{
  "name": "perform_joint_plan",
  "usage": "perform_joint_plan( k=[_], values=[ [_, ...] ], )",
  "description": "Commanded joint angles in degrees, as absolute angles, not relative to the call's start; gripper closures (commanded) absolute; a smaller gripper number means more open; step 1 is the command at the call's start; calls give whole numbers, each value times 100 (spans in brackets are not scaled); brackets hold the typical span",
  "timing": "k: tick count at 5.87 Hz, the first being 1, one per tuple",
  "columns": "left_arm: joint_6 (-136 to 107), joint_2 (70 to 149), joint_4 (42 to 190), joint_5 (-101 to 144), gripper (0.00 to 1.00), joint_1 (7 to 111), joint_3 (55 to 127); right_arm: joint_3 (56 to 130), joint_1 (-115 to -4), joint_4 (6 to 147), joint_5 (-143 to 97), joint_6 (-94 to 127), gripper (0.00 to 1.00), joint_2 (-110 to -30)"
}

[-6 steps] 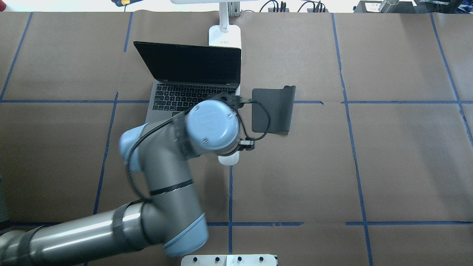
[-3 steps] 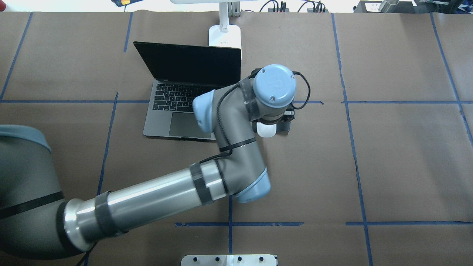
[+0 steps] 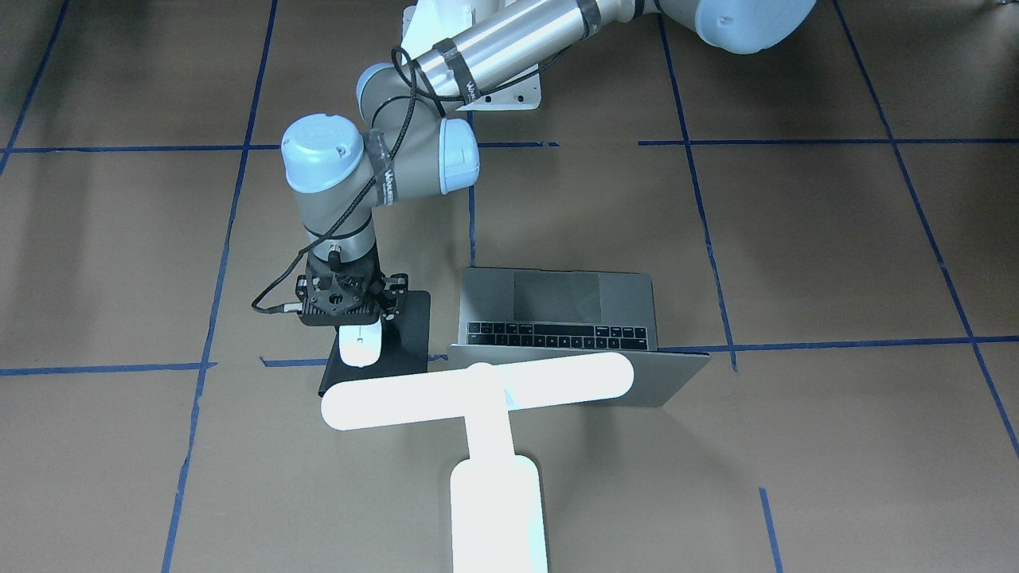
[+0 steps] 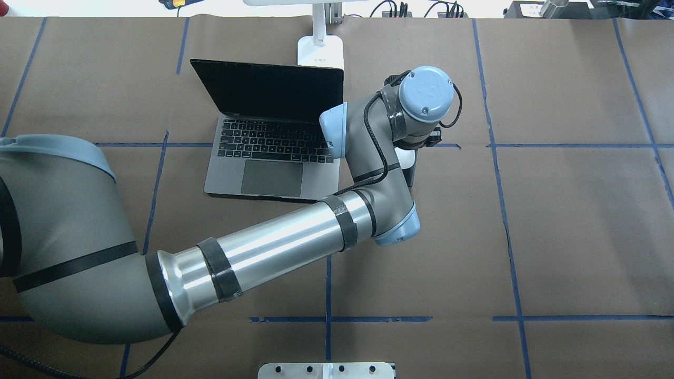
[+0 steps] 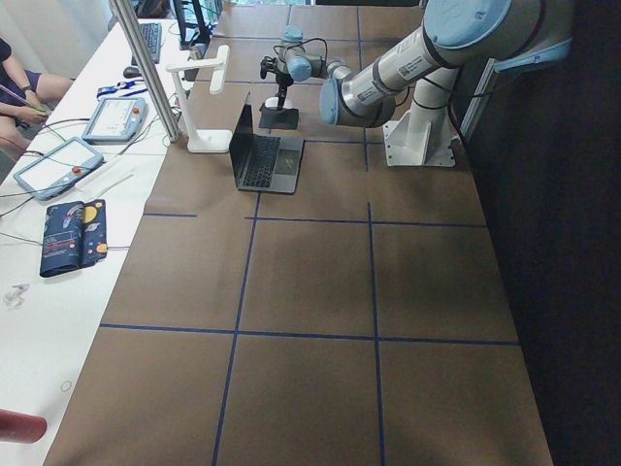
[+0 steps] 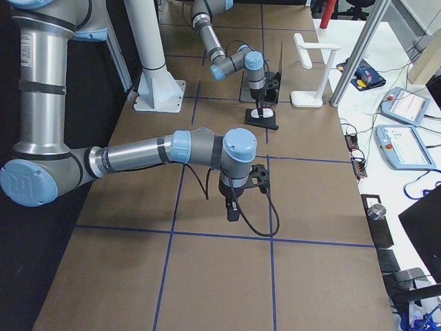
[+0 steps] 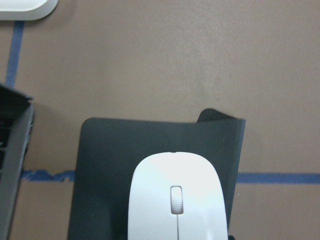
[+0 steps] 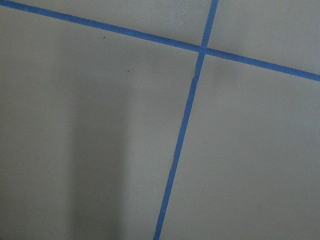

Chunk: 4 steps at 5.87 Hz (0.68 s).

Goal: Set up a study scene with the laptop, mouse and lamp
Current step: 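Carry the white mouse with the left gripper over the mouse pad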

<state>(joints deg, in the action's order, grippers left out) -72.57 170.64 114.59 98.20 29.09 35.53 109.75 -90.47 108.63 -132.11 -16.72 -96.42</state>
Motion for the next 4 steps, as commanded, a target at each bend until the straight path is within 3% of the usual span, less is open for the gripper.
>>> perform_joint_plan(
  k=[1,2,4],
  values=[
    [-7164,17182,11628,9843,29,2918,3313,10864,-9053,10724,-13262,-1679,0,-9633],
    [-6885,17191,11628,9852,0,2909,3322,10828,-9053,10705,-13341,-1679,0,-9633],
    [-6698,17200,11584,10498,0,3153,3523,10828,-9053,10696,-13394,-1679,0,-9633]
  ],
)
